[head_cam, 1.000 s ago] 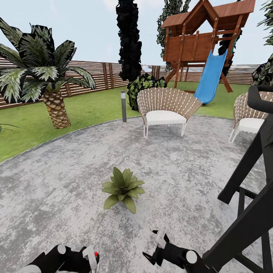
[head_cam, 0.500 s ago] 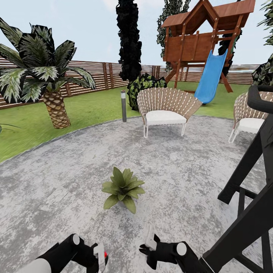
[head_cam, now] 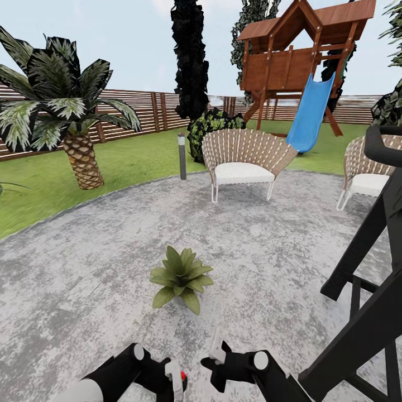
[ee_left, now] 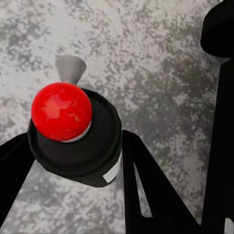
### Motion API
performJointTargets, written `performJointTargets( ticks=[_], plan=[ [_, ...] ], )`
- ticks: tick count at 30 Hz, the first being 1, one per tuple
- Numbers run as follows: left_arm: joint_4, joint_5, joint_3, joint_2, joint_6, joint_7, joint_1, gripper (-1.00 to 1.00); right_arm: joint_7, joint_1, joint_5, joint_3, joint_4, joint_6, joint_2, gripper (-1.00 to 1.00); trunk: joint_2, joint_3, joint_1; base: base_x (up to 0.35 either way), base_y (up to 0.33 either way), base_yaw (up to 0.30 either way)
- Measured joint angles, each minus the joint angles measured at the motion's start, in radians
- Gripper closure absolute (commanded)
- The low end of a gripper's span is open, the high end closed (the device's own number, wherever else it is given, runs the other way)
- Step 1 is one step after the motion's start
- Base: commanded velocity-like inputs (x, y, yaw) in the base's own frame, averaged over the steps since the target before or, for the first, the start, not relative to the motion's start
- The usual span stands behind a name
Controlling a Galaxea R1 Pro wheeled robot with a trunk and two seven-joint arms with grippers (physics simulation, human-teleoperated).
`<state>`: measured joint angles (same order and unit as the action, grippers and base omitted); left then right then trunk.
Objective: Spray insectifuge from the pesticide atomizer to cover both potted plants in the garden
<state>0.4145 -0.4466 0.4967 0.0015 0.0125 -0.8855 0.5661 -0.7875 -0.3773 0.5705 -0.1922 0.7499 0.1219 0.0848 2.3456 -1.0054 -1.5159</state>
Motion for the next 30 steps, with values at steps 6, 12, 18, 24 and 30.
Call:
performJointTargets(
  ticks=[6,12,18,24,30],
  plan=[
    [0.053,0.006,-0.004,-0.005,-0.001,0.0,0.0,1.0,0.0,0.0,0.0,-0.002,0.0,0.0,0.023,1.0,0.0,0.0,0.0,0.0,0.0,0.0],
    [0.061,0.008,-0.007,-0.005,0.0,0.0,-0.001,1.0,0.0,0.0,0.0,-0.002,0.0,0.001,0.024,1.0,0.0,0.0,0.0,0.0,0.0,0.0],
    [0.062,0.011,-0.007,-0.006,0.0,0.0,0.0,1.0,0.0,0.0,0.0,-0.002,0.0,0.001,0.024,1.0,0.0,0.0,0.0,0.0,0.0,0.0],
    [0.063,0.015,-0.008,-0.014,0.001,0.0,0.0,1.0,0.0,0.0,0.0,-0.002,0.0,0.001,0.024,1.0,0.0,0.0,0.0,0.0,0.0,0.0],
    [0.063,0.014,-0.008,-0.018,0.001,0.0,0.0,1.0,0.0,0.0,0.0,-0.002,-0.001,0.002,0.024,1.0,0.0,0.0,0.0,0.0,0.0,0.0]
  ],
)
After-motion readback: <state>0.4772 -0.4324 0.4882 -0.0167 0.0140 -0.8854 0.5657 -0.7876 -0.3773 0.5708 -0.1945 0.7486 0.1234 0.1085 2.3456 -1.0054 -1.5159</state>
